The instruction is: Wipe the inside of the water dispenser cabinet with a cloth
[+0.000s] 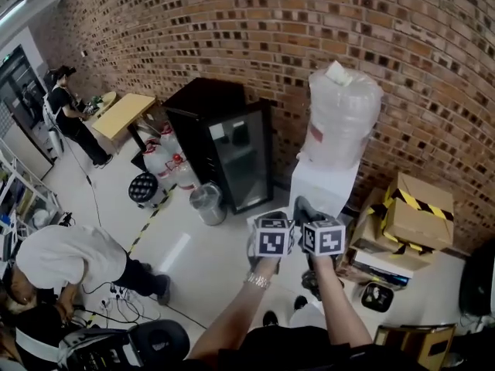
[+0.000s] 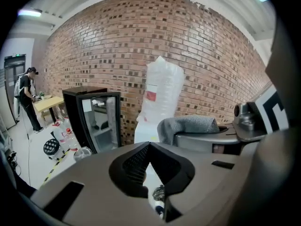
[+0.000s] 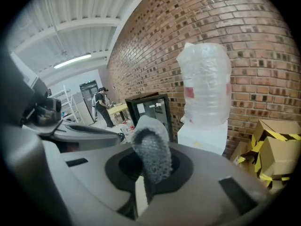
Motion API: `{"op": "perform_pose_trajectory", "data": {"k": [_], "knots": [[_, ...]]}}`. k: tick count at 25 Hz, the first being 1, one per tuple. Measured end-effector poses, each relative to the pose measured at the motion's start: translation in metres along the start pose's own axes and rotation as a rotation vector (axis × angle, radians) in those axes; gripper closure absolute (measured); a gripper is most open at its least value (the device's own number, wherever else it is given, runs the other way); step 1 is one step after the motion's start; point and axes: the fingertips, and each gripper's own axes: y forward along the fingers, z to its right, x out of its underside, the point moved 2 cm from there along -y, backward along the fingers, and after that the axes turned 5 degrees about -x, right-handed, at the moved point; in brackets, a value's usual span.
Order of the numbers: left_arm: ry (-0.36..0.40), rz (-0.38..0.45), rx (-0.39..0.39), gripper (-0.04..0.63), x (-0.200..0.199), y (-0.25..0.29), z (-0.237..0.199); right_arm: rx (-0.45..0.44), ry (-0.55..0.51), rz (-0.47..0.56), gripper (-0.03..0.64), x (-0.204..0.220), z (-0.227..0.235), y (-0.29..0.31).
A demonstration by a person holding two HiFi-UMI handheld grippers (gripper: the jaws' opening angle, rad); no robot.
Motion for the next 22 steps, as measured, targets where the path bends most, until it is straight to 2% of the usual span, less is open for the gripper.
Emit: {"op": "perform_pose_trajectory", "data": {"k": [9, 22], "knots": [[-0.022, -0.004, -0.014, 0.594, 0.016, -0.023, 0.002, -0.035, -0.054, -0.003, 0.597, 0.004, -0.020, -0.017], [-0.006, 0.018, -0.015, 0.594, 0.004, -0.015, 0.025, -0.033, -0.063, 0.019, 0.597, -0.005, 0.004, -0.032]]}}
